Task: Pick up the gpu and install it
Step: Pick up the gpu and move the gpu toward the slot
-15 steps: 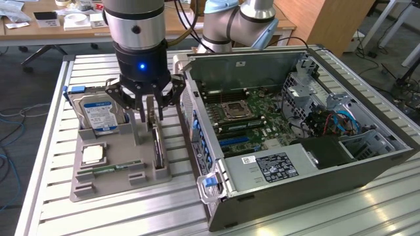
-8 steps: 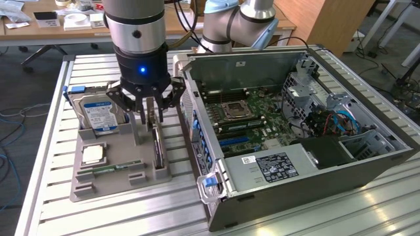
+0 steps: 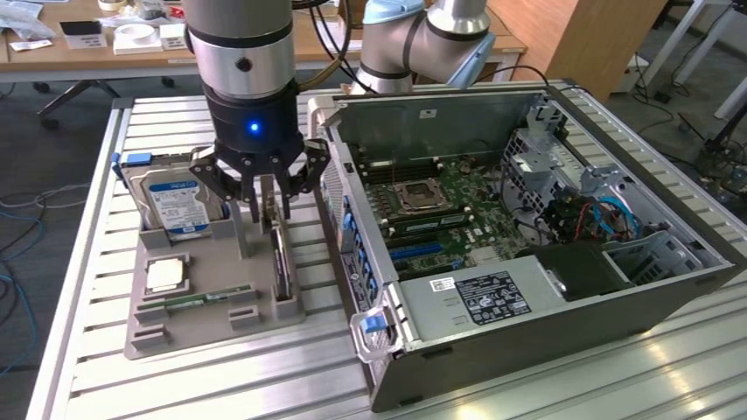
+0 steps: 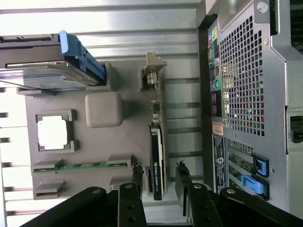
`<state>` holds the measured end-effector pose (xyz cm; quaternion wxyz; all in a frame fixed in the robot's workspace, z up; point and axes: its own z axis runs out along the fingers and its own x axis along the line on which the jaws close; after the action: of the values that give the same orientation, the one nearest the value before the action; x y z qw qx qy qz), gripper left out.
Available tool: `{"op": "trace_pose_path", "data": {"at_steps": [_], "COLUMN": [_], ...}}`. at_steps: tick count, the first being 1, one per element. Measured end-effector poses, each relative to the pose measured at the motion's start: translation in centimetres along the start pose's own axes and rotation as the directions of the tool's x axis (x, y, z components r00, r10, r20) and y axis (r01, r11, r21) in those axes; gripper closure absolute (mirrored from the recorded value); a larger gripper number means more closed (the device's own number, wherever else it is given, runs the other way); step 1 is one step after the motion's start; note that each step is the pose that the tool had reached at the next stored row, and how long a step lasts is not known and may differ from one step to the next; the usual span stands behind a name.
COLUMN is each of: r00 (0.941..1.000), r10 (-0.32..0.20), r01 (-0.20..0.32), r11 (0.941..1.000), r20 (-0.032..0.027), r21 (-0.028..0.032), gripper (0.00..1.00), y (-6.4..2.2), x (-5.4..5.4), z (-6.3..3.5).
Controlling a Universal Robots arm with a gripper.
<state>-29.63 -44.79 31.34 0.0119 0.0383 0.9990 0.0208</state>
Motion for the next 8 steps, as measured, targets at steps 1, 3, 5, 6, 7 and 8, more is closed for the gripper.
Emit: {"op": "trace_pose_path", "data": {"at_steps": [1, 3, 5, 6, 7, 8], "r00": [1.0, 1.0, 1.0, 1.0, 1.0, 1.0], "r10": [0.0, 0.0, 0.0, 0.0, 0.0, 0.0], "r01": [0.0, 0.0, 0.0, 0.0, 0.0, 0.0], "r11": [1.0, 1.0, 1.0, 1.0, 1.0, 1.0], "r20": [0.0, 0.0, 0.0, 0.0, 0.0004, 0.0003], "r21": [0.0, 0.0, 0.0, 0.0, -0.0004, -0.0003], "gripper": [0.58, 0.58, 0.58, 0.58, 0.58, 0.58], "y": [0.0, 0.0, 0.0, 0.0, 0.0, 0.0], "x": [0.0, 0.0, 0.0, 0.0, 0.0, 0.0], "z": [0.0, 0.0, 0.0, 0.01, 0.08, 0.14]}}
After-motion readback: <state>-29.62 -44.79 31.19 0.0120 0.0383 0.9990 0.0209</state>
